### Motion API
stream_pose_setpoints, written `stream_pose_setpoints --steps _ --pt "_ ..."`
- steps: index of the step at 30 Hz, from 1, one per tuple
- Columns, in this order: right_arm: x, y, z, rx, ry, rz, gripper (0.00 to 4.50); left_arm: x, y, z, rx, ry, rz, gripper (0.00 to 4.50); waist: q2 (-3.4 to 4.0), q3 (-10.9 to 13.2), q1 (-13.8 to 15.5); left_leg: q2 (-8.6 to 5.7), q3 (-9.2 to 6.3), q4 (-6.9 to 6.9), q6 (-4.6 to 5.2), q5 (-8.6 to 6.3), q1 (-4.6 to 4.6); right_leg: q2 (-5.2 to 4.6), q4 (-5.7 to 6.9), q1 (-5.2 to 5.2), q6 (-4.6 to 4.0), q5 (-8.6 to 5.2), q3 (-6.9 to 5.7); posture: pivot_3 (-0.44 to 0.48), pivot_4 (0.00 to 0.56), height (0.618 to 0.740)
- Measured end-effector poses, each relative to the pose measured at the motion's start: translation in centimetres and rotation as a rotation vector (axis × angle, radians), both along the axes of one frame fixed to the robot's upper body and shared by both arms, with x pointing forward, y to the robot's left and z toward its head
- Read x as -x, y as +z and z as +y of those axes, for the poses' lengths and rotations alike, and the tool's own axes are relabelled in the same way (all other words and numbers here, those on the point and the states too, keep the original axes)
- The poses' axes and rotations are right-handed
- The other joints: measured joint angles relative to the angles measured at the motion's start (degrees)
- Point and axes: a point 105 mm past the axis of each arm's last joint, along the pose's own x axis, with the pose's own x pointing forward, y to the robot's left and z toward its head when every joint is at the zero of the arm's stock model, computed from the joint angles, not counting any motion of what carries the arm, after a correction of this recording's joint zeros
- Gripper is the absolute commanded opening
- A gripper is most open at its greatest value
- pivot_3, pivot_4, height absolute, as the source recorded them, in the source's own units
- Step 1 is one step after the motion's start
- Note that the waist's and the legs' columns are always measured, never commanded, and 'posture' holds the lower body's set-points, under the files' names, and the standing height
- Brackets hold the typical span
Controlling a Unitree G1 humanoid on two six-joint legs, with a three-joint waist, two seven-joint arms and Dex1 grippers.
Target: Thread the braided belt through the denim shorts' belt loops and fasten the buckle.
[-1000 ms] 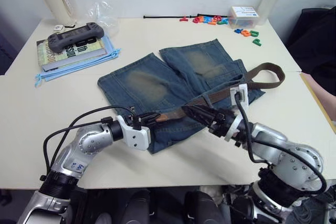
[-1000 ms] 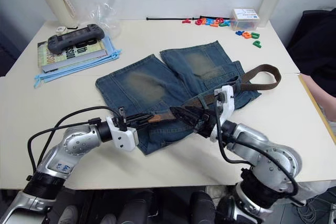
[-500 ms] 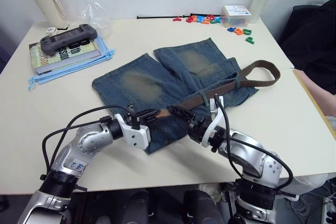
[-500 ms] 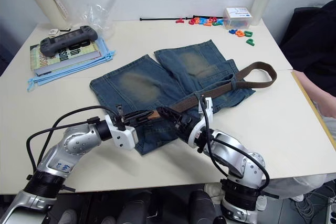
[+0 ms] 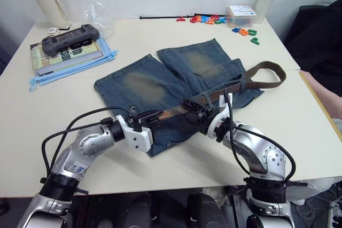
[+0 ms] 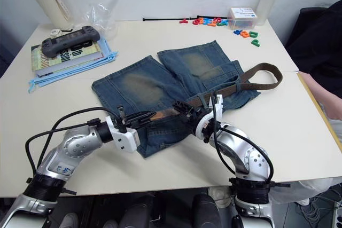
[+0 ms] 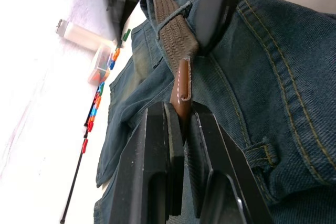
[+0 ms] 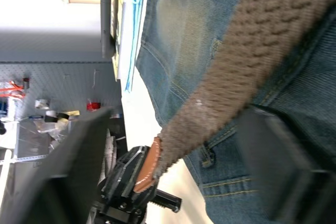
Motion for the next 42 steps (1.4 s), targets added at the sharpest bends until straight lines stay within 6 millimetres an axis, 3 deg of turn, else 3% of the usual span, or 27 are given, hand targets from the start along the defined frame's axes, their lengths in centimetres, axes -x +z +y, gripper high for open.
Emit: stream_pose_setpoints --steps 5,10,11,13,14,17,22,25,29,33,38,42 --pt "-0.2 -0.1 0.0 0.000 -0.015 0.005 0.01 0.2 0.5 -0.2 0.007 -0.010 -0.017 0.20 0.00 0.00 0.00 0.00 0.00 0.00 0.00 0.00 0.00 0.00 0.00 0.00 0.00 0.00 0.00 0.000 0.150 0.713" --pt "-0.2 0.1 0.3 -0.015 -0.016 -0.003 0.01 0.2 0.7 0.1 0.023 -0.004 -0.017 0.20 0.00 0.00 -0.01 0.01 0.00 0.00 0.02 -0.01 0.00 0.00 -0.01 0.00 0.00 0.00 0.01 0.000 0.150 0.713" --pt "-0.3 0.1 0.3 -0.017 -0.017 -0.004 0.00 0.3 0.7 0.1 0.028 -0.003 -0.012 0.97 0.00 0.00 0.00 0.01 0.00 0.00 0.02 -0.01 0.00 0.00 -0.01 0.00 0.00 0.00 0.01 0.000 0.150 0.713" --pt "-0.3 0.1 0.3 -0.020 -0.021 -0.005 0.00 0.4 0.8 0.0 0.051 -0.011 0.011 1.53 0.00 0.00 -0.01 0.01 0.00 0.00 0.01 -0.01 0.00 0.00 -0.01 0.00 0.00 0.00 0.01 0.000 0.150 0.713" --pt "-0.4 0.1 0.3 -0.022 -0.025 -0.005 0.00 0.4 0.9 0.0 0.060 -0.011 0.021 2.11 0.00 0.00 0.00 0.01 -0.01 0.00 0.01 -0.01 0.00 0.00 -0.01 0.00 0.00 0.00 0.01 0.000 0.150 0.713" --pt "-0.4 0.2 0.4 -0.028 -0.030 -0.010 0.00 0.6 1.1 0.1 0.108 0.000 0.074 3.24 0.00 0.00 -0.07 0.01 -0.01 -0.01 -0.01 0.00 0.00 0.00 -0.02 0.00 0.00 0.00 0.03 0.000 0.150 0.713" --pt "-0.6 0.7 0.5 -0.055 -0.054 -0.025 0.00 1.3 0.8 1.9 0.179 0.050 0.192 3.24 0.02 0.01 -0.28 0.04 -0.01 -0.02 -0.02 0.00 0.01 0.02 -0.04 -0.01 -0.01 -0.01 0.08 0.000 0.150 0.713" --pt "-0.8 1.5 0.5 -0.052 -0.085 -0.078 0.00 3.4 -0.2 5.5 0.298 0.149 0.400 3.24 0.03 0.02 -0.64 0.05 -0.07 -0.02 -0.04 0.01 0.01 0.01 -0.07 0.00 -0.04 -0.02 0.22 0.000 0.150 0.713" --pt "-1.2 1.2 0.7 0.011 -0.123 -0.136 0.00 5.2 -1.7 7.6 0.351 0.220 0.553 3.24 0.04 0.02 -0.45 0.05 -0.12 -0.02 0.01 -0.05 0.01 -0.01 -0.11 0.03 -0.06 -0.03 0.25 0.000 0.150 0.713" --pt "-1.3 0.6 1.5 0.105 -0.127 -0.205 0.00 5.4 -1.9 8.3 0.419 0.250 0.630 3.24 0.04 0.03 0.04 0.05 -0.16 -0.02 -0.01 -0.08 0.00 -0.01 -0.11 0.03 -0.11 -0.06 0.26 0.000 0.150 0.713" --pt "-1.2 -0.4 2.4 0.185 -0.131 -0.280 0.00 5.4 -1.4 7.9 0.505 0.234 0.703 3.24 0.04 0.03 -0.14 0.05 -0.14 -0.08 -0.11 -0.05 0.01 0.03 -0.15 0.02 -0.11 -0.06 0.24 0.000 0.150 0.713" --pt "-1.5 -0.5 1.9 0.199 -0.168 -0.323 0.00 5.5 -1.3 7.6 0.496 0.223 0.716 3.24 0.04 0.03 -0.01 0.05 -0.14 -0.09 -0.14 -0.07 0.02 0.02 -0.15 0.02 -0.12 -0.06 0.22 0.000 0.150 0.713"
